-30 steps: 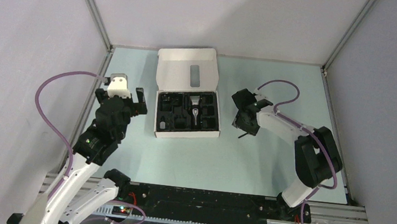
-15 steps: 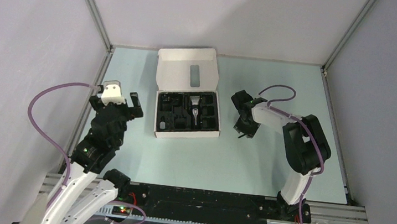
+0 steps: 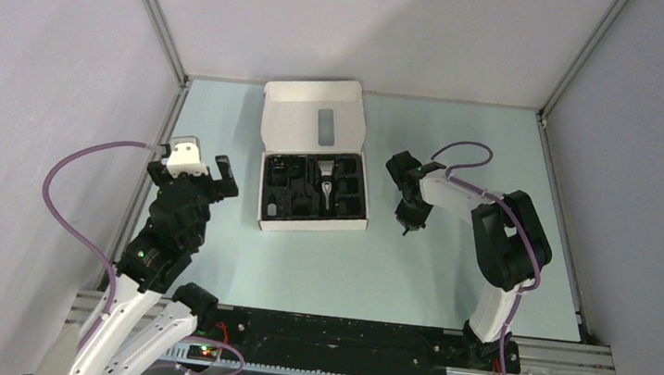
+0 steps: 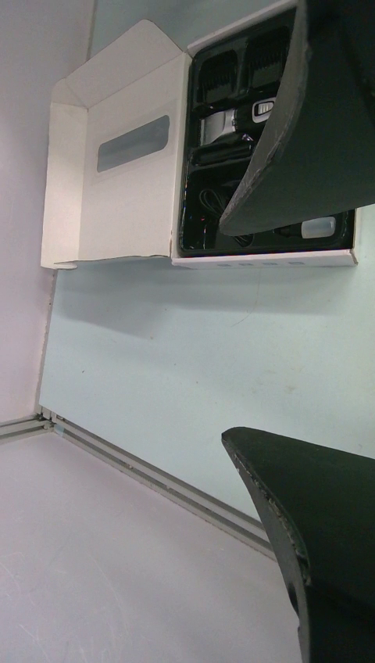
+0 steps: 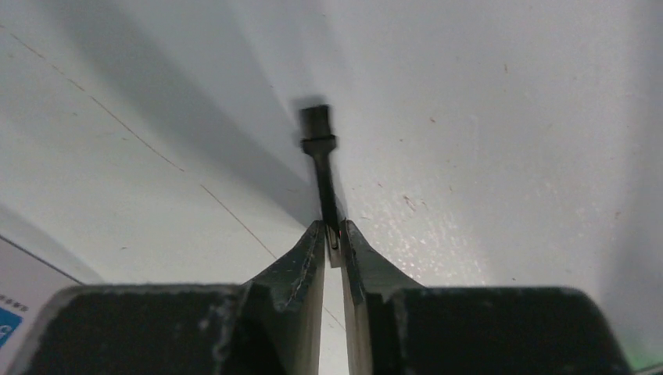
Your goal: Sort the hair-cutting tools
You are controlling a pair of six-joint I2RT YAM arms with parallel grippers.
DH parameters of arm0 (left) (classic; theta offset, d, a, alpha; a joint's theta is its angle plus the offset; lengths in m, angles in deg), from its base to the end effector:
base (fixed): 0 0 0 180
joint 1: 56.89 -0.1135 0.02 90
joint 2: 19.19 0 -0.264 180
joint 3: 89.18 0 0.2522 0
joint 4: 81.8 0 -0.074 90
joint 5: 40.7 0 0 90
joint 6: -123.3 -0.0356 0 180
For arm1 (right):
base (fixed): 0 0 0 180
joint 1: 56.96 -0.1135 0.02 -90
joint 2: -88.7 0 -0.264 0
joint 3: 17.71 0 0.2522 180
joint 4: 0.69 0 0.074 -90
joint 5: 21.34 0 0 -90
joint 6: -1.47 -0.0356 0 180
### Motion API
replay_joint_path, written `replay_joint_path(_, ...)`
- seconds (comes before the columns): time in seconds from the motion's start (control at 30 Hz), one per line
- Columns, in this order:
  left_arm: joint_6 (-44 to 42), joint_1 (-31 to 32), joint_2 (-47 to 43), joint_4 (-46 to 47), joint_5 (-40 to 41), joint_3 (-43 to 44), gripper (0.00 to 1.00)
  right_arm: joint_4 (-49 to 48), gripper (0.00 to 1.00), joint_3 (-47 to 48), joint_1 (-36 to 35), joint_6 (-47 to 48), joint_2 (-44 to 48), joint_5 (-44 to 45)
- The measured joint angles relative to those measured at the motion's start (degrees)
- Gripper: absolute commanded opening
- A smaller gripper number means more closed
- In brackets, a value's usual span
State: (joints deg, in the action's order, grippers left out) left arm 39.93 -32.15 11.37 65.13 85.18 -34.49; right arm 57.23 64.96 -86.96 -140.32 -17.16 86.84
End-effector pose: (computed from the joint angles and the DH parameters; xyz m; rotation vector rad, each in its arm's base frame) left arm 0.1217 -0.0331 0.3348 -0.1899 1.6881 0.1319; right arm 0.3006 0.1607 0.1616 0.5657 2.7539 -0.1969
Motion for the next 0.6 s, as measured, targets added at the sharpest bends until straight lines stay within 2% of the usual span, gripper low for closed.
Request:
replay_joint_path(0.27, -0.7, 0.0, -0.3, 0.3, 0.1, -0.9, 1.0, 1.5, 0.07, -1.6, -0.1, 5.0, 1.2, -2.0)
replay_joint_path(0.6, -0.7, 0.0, -0.3, 0.4, 0.2, -0.9, 1.0, 3.3, 0.05, -7.1, -0.8, 11.6, 5.5, -8.2)
